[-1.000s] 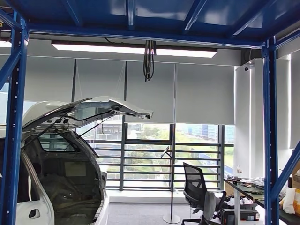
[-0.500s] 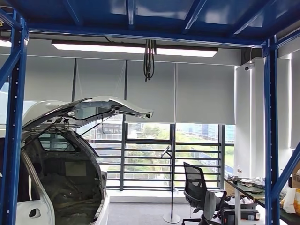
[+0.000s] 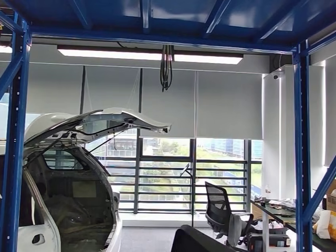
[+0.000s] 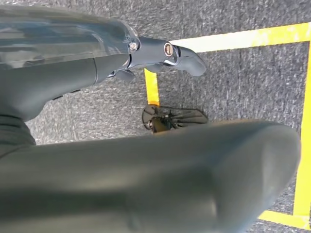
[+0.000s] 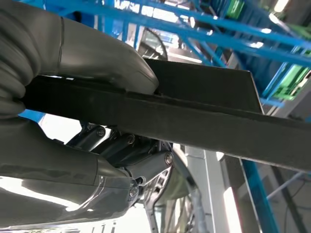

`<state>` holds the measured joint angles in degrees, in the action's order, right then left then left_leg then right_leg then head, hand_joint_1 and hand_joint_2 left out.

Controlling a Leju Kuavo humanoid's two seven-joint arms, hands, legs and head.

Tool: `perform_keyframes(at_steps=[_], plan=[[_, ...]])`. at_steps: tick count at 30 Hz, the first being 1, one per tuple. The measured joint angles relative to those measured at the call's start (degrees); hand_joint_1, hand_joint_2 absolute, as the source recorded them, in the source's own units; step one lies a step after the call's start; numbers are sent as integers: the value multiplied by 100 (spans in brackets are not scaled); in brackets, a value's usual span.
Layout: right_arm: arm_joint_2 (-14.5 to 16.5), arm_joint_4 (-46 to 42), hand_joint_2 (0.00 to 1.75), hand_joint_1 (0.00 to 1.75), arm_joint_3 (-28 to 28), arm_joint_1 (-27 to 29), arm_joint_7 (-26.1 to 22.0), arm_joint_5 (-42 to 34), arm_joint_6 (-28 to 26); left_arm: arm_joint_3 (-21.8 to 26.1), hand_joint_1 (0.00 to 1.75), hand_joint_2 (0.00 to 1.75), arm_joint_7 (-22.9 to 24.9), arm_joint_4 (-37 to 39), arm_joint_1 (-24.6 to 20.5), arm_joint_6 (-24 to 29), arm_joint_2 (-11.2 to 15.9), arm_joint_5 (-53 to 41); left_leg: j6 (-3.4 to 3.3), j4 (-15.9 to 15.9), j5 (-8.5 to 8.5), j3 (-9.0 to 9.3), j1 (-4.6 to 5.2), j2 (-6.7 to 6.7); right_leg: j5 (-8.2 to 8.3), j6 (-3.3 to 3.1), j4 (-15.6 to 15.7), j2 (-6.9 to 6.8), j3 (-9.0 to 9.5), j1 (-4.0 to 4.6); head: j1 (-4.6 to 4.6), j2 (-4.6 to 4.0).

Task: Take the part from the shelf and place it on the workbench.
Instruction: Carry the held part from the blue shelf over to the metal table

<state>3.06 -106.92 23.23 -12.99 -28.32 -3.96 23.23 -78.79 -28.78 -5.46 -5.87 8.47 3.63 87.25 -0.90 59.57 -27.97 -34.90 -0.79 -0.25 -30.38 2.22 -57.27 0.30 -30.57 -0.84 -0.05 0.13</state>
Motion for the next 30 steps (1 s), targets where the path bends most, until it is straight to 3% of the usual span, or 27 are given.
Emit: perform_keyframes(at_steps=[11,17,19,20,22,23,24,25,26,28,30], plan=[[-255,-25,175,175,528,-10,6,-256,161,17,0,175,314,0,26,70,10,0,-8,5,-4,-1,35,-1,5,9,4,-1,1,-28,1,0],[-373,-36,175,175,569,-5,-3,-333,122,16,0,175,526,0,63,156,24,0,-70,3,30,-3,74,2,33,91,12,1,2,-76,1,0],[-418,-59,175,175,569,-3,-16,-345,122,15,0,175,559,1,70,156,28,0,-130,-41,72,-1,53,18,-120,108,-126,-3,-44,-81,-1,0],[-441,-71,175,175,568,-1,-26,-348,122,15,0,175,574,2,73,156,28,0,-159,-60,93,-4,42,28,-293,107,-342,-5,-121,-80,-1,0],[-490,-83,175,175,566,9,-40,-348,123,15,0,175,605,3,83,156,31,0,-179,-60,113,-21,50,44,-716,96,-1069,-8,-392,-77,-1,0],[-512,-83,175,175,565,18,-45,-348,123,14,0,175,620,5,92,156,33,0,-179,-58,123,-30,57,50,-852,92,-1409,-8,-512,-77,-1,0],[-531,-83,175,175,565,24,-48,-346,123,13,0,175,632,7,101,156,37,0,-173,-56,135,-40,64,54,-882,86,-1590,-9,-561,-76,-1,0],[-547,-83,175,175,564,28,-50,-346,123,12,0,175,638,8,109,156,39,0,-162,-55,148,-46,69,56,-795,75,-1544,-9,-505,-75,-1,0],[-558,-83,175,175,563,29,-51,-345,122,11,0,175,640,9,113,155,41,0,-148,-55,160,-50,72,56,-619,60,-1275,-9,-342,-73,-2,0],[-567,-88,175,175,560,22,-51,-343,122,10,0,175,650,9,113,151,40,0,-103,-53,191,-61,78,54,-282,8,-464,-9,94,-54,-2,0],[-570,-100,175,175,556,18,-51,-343,122,10,0,175,664,9,114,148,40,0,-26,-61,245,-83,71,54,-155,-45,-10,-4,301,-13,-1,1]])
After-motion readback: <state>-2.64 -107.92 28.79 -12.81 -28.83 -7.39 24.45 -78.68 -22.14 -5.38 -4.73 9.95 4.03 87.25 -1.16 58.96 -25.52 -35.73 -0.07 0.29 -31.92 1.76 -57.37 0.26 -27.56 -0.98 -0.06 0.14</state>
